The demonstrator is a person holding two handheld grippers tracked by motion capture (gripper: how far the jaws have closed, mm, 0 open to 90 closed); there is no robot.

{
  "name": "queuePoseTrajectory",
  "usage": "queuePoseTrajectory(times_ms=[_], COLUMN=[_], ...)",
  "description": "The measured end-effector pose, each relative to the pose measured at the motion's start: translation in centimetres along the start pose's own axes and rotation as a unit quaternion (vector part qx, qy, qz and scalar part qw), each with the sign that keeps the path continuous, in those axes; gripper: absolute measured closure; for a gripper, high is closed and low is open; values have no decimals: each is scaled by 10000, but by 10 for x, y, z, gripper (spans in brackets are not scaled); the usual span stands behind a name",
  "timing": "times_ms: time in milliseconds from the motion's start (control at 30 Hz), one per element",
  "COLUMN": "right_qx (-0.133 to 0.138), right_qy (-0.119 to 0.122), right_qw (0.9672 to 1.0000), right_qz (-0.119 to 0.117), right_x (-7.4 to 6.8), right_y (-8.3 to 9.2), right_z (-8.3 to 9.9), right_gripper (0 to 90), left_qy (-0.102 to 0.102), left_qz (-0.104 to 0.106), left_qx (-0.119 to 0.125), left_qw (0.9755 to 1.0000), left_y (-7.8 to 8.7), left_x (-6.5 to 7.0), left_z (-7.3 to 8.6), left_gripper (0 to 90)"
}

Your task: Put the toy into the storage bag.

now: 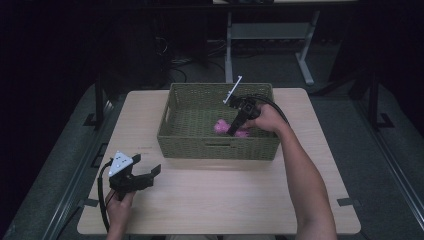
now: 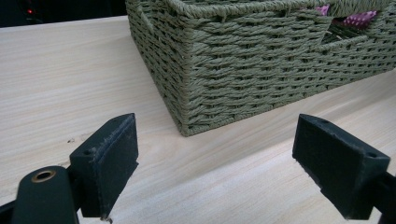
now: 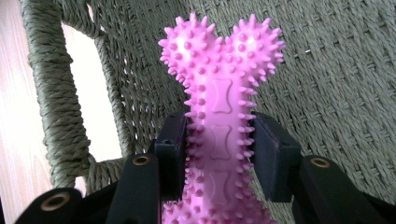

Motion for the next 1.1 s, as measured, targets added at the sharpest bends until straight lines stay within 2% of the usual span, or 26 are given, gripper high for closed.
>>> queuePoseTrajectory(times_ms=[133,200,267,633,900,1100], right_qx=[-27,86,174,113,259,398], right_qy=[-28,-83,-77,-28,23,-23], right_qw=[10000,9999,9998,9999,9997,9991], right_qz=[-14,-85,-56,33,47,119], right_x=[-1,-2,-3,-7,-12,-15], right_y=[-1,2,6,11,19,29], right_z=[0,-2,-3,-1,-1,3], right_gripper=[558,550,548,509,473,455], left_qy=[0,0,-6,-8,-19,-37], left_qz=[0,-2,8,-1,-2,10], left_qx=[-1,-3,2,-9,-23,-14], left_qw=[10000,10000,10000,10000,10000,10000], left_y=[0,0,0,0,-1,0], left_x=[0,0,0,0,1,1], left_z=[0,0,0,0,0,0], left_gripper=[139,139,139,139,139,138])
Point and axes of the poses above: each handheld gripper's, and its own axes: y roughly backward along the jaws, z roughly out of its underside, x roughly to its right, the point moved 7 cm from there along -y, roughly forward along the jaws, and after that the axes turned 2 degrees about -y, right-handed, at the moved point
